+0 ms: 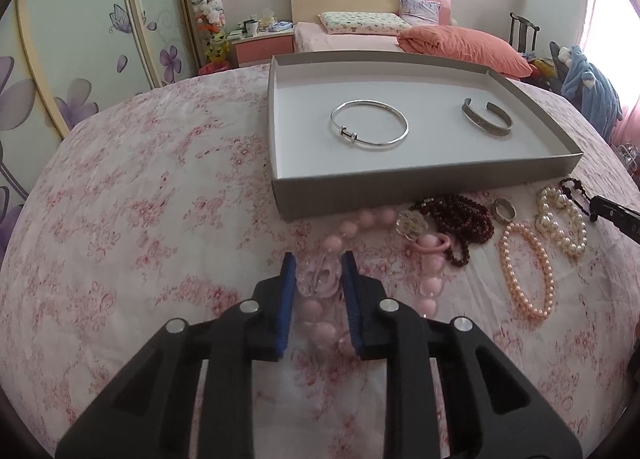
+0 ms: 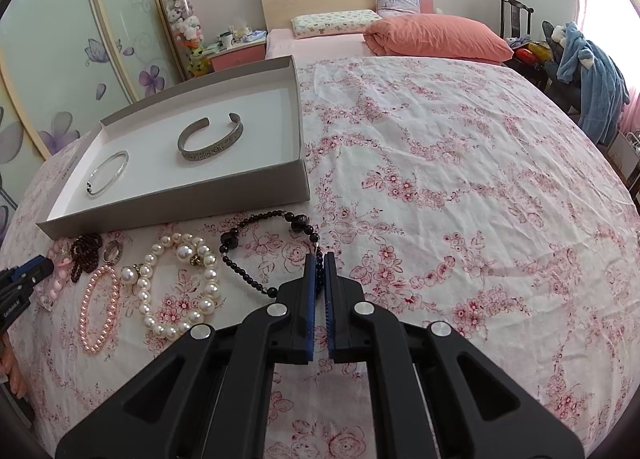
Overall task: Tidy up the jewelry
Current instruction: 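Grasp the black bead bracelet with the right tool while the left grasps the pink crystal bracelet, then carry both bead bracelets into the tray and open both tools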
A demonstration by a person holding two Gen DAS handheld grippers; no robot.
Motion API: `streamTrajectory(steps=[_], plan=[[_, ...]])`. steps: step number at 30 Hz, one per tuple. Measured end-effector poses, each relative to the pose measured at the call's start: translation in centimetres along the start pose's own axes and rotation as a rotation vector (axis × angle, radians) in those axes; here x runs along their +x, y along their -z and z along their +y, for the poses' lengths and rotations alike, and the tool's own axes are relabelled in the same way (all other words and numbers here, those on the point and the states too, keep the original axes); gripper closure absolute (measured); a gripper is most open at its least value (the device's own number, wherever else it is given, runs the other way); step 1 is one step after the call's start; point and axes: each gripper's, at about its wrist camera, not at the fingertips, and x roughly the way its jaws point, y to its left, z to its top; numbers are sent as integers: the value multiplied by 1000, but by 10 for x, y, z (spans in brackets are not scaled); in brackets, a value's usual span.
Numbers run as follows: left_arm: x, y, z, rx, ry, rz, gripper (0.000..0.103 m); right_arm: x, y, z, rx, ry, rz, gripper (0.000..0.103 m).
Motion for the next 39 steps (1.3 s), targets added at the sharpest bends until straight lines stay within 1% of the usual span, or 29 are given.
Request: streamTrajectory(steps=[4, 9, 13, 19, 26, 33, 39], plan=[[-13, 4, 7, -19, 16, -29, 79, -16, 0, 2, 0, -44, -63, 98], [-40, 4, 13, -64, 72, -98, 79, -42, -6, 11, -2, -123, -150, 98], [-60, 5, 13, -88, 122, -151, 79, -56, -8, 18, -8, -173, -195, 98], [-73, 7, 6, -99, 165, -181, 79, -68, -7, 28, -19, -218, -225, 98], [-82, 9, 2, -112, 185, -200, 80, -77, 0, 40, -43, -260, -237, 98], [-91, 8, 1, -135, 181, -224, 79, -86, 3, 55, -73, -290, -260, 98], [-102, 6, -1, -162, 144, -268, 79, -99, 4, 68, -99, -299, -315, 98]])
